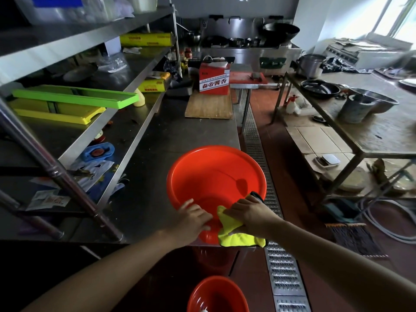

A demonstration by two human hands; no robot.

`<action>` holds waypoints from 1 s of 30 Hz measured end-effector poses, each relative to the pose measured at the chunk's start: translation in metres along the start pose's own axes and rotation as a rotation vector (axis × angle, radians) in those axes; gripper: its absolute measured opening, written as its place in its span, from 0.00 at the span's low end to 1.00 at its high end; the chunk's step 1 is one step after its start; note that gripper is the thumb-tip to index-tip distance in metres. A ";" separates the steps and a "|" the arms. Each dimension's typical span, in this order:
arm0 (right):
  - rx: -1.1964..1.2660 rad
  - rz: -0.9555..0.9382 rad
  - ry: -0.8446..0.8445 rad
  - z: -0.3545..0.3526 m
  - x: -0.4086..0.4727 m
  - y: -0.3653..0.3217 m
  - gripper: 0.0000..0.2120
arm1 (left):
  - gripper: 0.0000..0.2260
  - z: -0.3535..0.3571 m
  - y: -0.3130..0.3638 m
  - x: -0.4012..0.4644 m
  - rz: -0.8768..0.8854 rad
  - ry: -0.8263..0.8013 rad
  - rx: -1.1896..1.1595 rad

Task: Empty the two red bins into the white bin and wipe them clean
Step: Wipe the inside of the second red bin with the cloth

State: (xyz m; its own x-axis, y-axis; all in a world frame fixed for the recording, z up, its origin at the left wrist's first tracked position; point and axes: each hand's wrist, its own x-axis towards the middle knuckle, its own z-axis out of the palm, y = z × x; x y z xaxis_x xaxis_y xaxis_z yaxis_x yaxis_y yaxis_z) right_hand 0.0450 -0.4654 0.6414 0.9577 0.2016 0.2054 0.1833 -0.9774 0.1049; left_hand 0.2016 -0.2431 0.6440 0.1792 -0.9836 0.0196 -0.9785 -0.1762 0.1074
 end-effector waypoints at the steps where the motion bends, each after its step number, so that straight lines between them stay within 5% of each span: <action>1: 0.010 -0.009 0.000 -0.002 -0.004 0.007 0.34 | 0.18 -0.003 -0.011 -0.004 0.009 0.003 0.012; 9: 0.016 0.069 -0.178 -0.015 0.007 0.020 0.36 | 0.23 -0.027 -0.051 0.003 0.002 -0.134 0.250; 13: 0.000 0.095 -0.133 -0.009 0.016 -0.002 0.35 | 0.19 -0.009 -0.002 0.016 0.040 -0.052 0.095; 17: 0.059 0.081 -0.065 -0.014 -0.008 0.022 0.31 | 0.13 -0.014 -0.033 0.002 0.074 0.080 0.125; 21: 0.035 0.118 -0.145 -0.024 -0.014 0.045 0.31 | 0.20 -0.036 -0.079 0.003 -0.140 -0.049 0.251; 26: 0.025 0.177 -0.319 -0.019 0.012 0.016 0.37 | 0.23 -0.014 -0.013 0.026 0.115 -0.096 0.163; 30: 0.095 0.169 -0.293 -0.014 0.006 0.011 0.36 | 0.19 -0.004 -0.004 0.031 0.048 -0.060 0.129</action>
State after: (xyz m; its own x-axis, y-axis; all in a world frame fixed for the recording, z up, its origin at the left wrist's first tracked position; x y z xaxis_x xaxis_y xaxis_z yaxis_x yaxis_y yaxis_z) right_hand 0.0495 -0.4741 0.6574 0.9967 0.0235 -0.0772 0.0235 -0.9997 -0.0004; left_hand 0.2117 -0.2729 0.6478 0.1288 -0.9909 -0.0384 -0.9915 -0.1281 -0.0205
